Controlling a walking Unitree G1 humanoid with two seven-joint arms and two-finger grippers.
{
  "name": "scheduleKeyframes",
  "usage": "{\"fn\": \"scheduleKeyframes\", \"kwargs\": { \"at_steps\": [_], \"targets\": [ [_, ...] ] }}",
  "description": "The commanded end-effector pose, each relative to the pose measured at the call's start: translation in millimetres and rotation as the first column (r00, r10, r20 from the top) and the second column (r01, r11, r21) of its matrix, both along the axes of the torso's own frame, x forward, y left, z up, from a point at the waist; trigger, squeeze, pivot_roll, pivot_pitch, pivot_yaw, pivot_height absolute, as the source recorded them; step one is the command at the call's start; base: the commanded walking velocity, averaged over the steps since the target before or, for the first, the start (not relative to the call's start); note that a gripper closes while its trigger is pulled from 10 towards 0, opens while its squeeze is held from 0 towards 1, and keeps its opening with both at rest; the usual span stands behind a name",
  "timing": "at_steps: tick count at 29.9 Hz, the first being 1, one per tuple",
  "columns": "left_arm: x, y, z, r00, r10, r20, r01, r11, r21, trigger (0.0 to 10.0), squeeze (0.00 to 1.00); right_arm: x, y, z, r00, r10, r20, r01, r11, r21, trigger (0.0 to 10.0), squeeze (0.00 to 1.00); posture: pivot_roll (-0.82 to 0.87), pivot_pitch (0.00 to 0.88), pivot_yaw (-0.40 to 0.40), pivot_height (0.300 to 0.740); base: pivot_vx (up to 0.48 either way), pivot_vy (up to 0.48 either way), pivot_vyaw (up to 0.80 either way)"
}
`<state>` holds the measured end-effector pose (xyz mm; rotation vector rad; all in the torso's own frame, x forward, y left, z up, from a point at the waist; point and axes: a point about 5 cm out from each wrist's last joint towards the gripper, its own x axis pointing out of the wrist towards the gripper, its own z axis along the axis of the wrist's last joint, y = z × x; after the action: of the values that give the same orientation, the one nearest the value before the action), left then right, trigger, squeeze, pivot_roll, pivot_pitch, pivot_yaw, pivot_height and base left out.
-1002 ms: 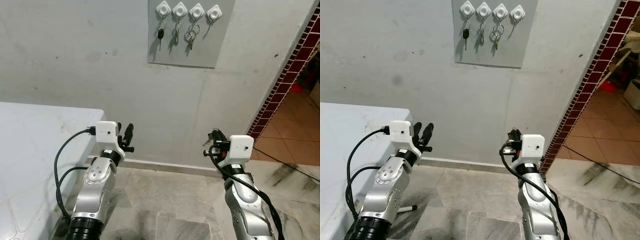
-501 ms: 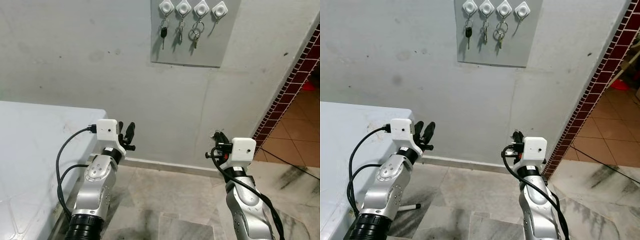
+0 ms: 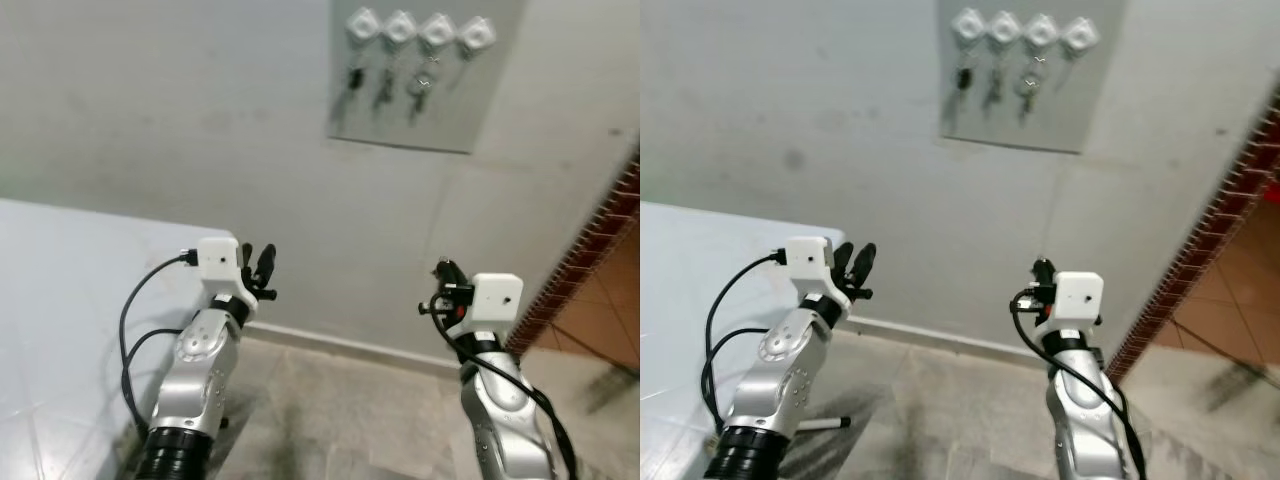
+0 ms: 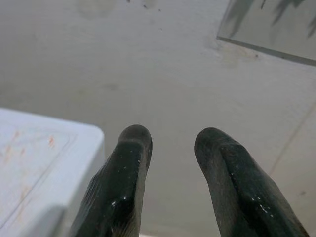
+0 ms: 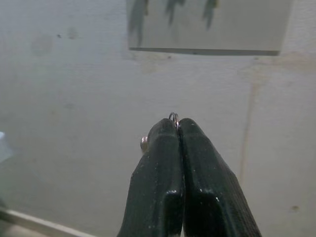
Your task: Hang keys on a hook
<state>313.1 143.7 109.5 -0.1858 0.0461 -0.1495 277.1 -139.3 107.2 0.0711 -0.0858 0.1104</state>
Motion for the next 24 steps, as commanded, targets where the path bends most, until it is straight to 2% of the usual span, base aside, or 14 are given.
{"fn": "scheduleKeyframes", "kwargs": {
  "at_steps": [1, 24],
  "targets": [
    [2.4, -14.5, 4.4, 0.999, -0.041, 0.011, 0.041, 0.999, -0.006, 10.0, 0.00, -0.1, -13.6, 4.7, 0.999, -0.040, 0.017, 0.041, 0.999, -0.015, 10.0, 0.00, 0.07, 0.000, -0.008, 0.736, 0.375, 0.000, 0.00],
    [1.9, -17.2, 2.4, 0.999, -0.042, 0.004, 0.042, 0.999, -0.005, 10.0, 0.00, 1.6, -11.2, 5.7, 1.000, -0.020, 0.015, 0.020, 1.000, -0.019, 10.0, 0.00, 0.08, 0.000, -0.019, 0.736, 0.429, 0.000, 0.00]
  ]
}}
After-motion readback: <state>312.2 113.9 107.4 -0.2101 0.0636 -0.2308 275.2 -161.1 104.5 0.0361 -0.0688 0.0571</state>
